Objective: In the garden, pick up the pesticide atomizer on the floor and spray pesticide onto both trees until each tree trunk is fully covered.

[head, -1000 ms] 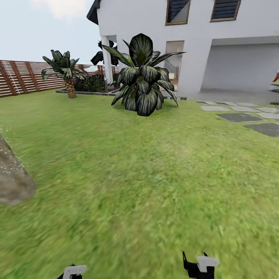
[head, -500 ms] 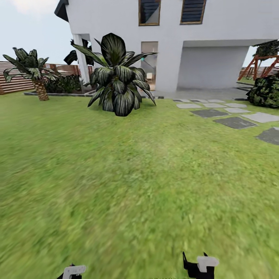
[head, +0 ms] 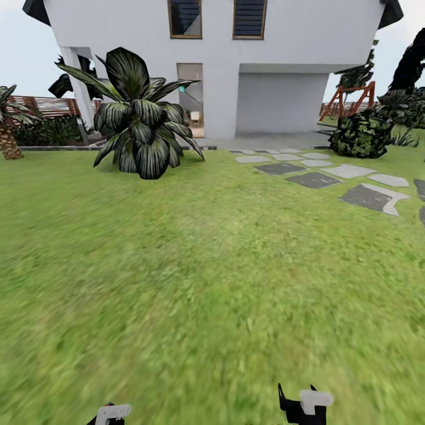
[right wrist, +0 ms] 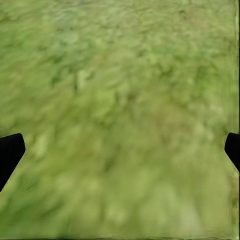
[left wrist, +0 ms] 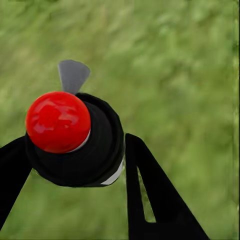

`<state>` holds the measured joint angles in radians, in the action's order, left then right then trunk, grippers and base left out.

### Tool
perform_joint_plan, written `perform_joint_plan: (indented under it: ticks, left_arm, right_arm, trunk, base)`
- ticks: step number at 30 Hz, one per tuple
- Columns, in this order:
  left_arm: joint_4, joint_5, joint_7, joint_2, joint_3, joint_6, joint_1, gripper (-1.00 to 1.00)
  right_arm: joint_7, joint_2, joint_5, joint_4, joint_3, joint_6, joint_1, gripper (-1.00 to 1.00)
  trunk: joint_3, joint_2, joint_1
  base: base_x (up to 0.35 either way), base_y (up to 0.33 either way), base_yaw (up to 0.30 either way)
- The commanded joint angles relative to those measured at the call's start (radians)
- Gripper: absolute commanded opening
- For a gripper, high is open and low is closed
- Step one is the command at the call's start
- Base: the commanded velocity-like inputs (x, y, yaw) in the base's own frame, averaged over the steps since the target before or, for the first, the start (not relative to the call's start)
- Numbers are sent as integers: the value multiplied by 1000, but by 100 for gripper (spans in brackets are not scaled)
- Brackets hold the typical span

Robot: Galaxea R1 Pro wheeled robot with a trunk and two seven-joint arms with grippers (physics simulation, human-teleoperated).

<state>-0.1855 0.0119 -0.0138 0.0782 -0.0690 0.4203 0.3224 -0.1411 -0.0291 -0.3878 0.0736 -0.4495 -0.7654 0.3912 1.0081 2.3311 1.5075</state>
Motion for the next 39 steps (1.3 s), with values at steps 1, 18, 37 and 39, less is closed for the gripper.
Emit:
perform_joint_plan:
  ticks: [1, 18, 37, 39]
  left_arm:
    - [0, 0, 0, 0, 0, 0, 0, -100]
    - [1, -1, 0, 0, 0, 0, 0, -100]
    - [1, -1, 0, 0, 0, 0, 0, -100]
    - [1, -1, 0, 0, 0, 0, 0, -100]
  right_arm:
    - [0, 0, 0, 0, 0, 0, 0, 100]
    - [0, 0, 0, -4, 0, 0, 0, 100]
    - [0, 0, 0, -4, 0, 0, 0, 100]
    - [0, 0, 0, -5, 0, 0, 0, 100]
  trunk:
    - [0, 0, 0]
    - [0, 0, 0]
    - [0, 0, 0]
    - [0, 0, 0]
  base:
    - [0, -275, -300]
    - [0, -275, -300]
    - [0, -275, -300]
    - [0, -275, -300]
